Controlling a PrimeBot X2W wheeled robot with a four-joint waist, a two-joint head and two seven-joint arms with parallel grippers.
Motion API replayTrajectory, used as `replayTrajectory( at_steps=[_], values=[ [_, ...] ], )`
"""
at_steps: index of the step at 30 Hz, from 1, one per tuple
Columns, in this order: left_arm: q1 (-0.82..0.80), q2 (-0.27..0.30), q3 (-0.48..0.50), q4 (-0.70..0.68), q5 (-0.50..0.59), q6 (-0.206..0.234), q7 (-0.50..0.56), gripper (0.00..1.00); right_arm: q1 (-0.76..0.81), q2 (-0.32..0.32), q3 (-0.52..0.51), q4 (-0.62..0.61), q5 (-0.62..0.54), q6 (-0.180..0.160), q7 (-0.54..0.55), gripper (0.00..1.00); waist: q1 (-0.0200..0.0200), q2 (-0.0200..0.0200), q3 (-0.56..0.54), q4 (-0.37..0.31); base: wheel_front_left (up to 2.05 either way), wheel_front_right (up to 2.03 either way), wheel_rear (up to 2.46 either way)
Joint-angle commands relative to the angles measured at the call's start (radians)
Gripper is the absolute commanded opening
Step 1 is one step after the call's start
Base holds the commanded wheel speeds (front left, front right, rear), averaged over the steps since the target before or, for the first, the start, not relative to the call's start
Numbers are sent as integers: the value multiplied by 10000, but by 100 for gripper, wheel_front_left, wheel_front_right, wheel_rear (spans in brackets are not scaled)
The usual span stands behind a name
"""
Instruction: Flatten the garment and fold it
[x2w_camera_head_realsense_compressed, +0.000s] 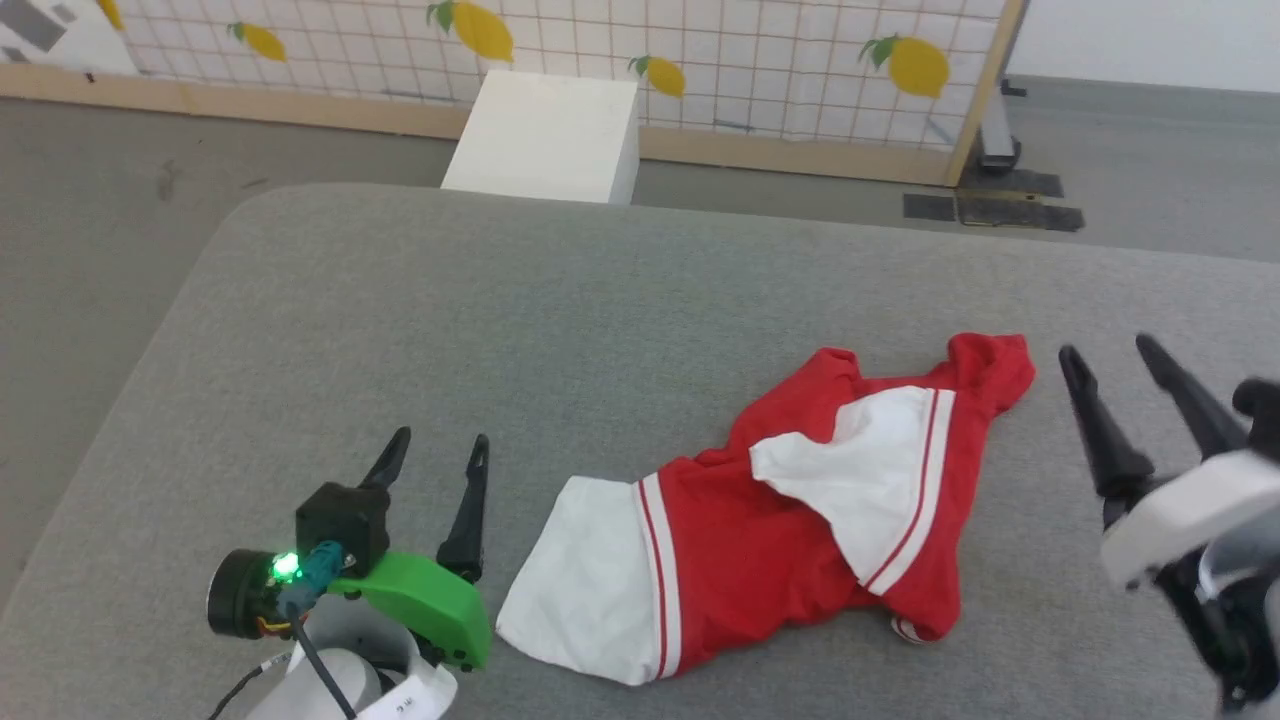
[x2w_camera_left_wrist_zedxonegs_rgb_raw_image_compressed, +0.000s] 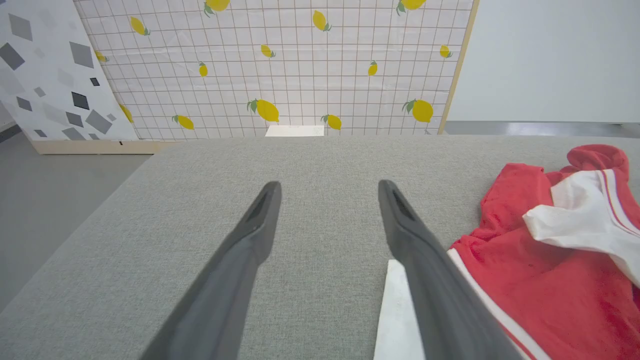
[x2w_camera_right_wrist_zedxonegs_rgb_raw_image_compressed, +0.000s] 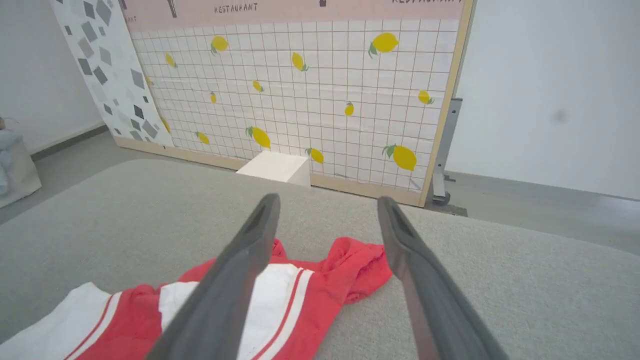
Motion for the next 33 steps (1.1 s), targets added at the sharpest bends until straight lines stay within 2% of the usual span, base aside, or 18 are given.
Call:
replayTrajectory(
  at_steps=[1, 8, 12, 16, 24, 33],
  values=[
    [114, 103, 86, -52, -76, 90, 31, 100, 379, 261, -92, -290, -200, -13, -36, 100, 0, 0, -169, -250, 0, 0, 0],
    [216, 178, 97, -32, -278, 106, 286, 100, 1938, 1538, -527, -1597, -1184, -13, 219, 100, 0, 0, -207, -592, 0, 0, 0],
    [257, 195, -56, -6, -299, 49, 475, 100, 2357, 1795, -343, -1882, -1563, -13, 445, 100, 0, 0, -160, -659, 0, 0, 0],
    [221, 164, -206, -61, -253, 12, 564, 100, 2399, 1699, 59, -2033, -1762, -13, 836, 100, 0, 0, 67, -567, 0, 0, 0],
    [-40, -13, -355, -67, -156, -2, 544, 100, 1322, 962, 1727, -1925, -1918, -13, 2044, 100, 0, 0, 701, -42, 0, 0, 0],
    [-345, -214, -452, 123, -79, -59, 379, 100, -600, 637, 3285, -555, -2229, -13, 4008, 100, 0, 0, 1177, 579, 0, 0, 0]
  ],
)
